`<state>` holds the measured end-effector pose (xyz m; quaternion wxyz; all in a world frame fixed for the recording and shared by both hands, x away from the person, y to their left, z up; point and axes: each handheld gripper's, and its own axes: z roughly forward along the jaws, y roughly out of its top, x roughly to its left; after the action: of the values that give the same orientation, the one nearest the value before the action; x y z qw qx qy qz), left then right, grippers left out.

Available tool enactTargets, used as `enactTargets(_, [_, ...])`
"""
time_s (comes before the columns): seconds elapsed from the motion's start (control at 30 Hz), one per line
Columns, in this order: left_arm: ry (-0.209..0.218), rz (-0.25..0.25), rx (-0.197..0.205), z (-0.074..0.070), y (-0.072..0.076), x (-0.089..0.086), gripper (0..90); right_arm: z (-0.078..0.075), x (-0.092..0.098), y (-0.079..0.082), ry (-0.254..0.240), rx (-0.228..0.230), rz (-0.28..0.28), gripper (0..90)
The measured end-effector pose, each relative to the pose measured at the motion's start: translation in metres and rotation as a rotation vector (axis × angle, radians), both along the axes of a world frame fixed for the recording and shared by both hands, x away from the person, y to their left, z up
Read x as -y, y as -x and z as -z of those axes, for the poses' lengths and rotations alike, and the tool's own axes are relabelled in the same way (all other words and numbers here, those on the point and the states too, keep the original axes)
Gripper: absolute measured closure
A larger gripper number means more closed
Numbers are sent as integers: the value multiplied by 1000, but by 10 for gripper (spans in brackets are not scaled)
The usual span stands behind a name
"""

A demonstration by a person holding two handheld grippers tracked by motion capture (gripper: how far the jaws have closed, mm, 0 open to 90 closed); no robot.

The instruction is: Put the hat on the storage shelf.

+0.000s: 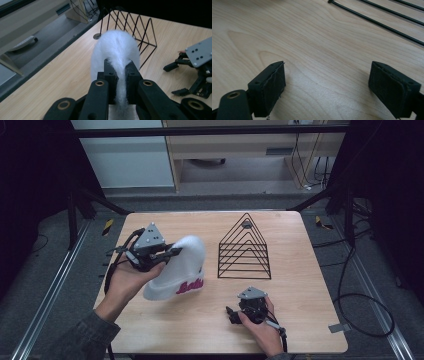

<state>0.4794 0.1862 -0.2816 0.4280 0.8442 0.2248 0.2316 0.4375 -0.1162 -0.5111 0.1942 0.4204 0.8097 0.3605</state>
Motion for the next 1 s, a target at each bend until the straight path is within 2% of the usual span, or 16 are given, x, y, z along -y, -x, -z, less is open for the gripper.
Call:
enactTargets(0.07, [-6, 7, 10, -9, -2, 0, 831, -6, 0, 3, -16, 10, -14, 143])
enactTargets(0.13, [-19, 14, 27, -25, -6, 1, 831, -21, 1, 6, -51, 34, -29, 158])
enactTargets(0.17, [-19, 14, 27, -25, -6, 1, 831, -21, 1, 6, -51, 34, -29, 158])
enactTargets(0.2, [-11, 19, 46, -40, -9, 1, 831, -37, 2, 8, -61, 59, -40, 162])
enactTargets(0.23, [-3, 23, 53, -46, -10, 1, 831, -45, 3, 9, -69, 75, -44, 167])
enactTargets(0.43, [18, 58, 118, -79, -7, 4, 831, -89, 6, 12, -140, 152, -83, 186])
enactTargets(0.5, [18, 65, 129, -84, -6, 5, 831, -96, 5, 13, -145, 162, -90, 192])
enactTargets(0.53, [18, 78, 152, -96, -3, 7, 831, -110, 1, 12, -158, 184, -114, 201])
enactTargets(0.57, [18, 78, 152, -96, -3, 7, 831, -110, 1, 12, -158, 184, -114, 201])
enactTargets(0.6, [19, 91, 167, -104, 0, 8, 831, -121, -3, 10, -163, 204, -136, 202])
enactTargets(0.63, [19, 91, 167, -104, 0, 8, 831, -121, -3, 10, -163, 204, -136, 202])
enactTargets(0.67, [23, 101, 183, -112, 4, 9, 831, -131, -8, 8, -168, 219, -156, 202])
enactTargets(0.7, [23, 101, 183, -112, 4, 9, 831, -131, -8, 8, -168, 219, -156, 202])
enactTargets(0.77, [29, 117, 196, -121, 8, 10, 830, -145, -16, 3, -167, 233, -188, 192])
enactTargets(0.93, [35, 138, 198, -124, 9, 12, 830, -160, -25, -6, -182, 228, -231, 168])
enactTargets(1.0, [33, 151, 197, -123, 8, 13, 831, -167, -29, -14, -198, 209, -266, 145])
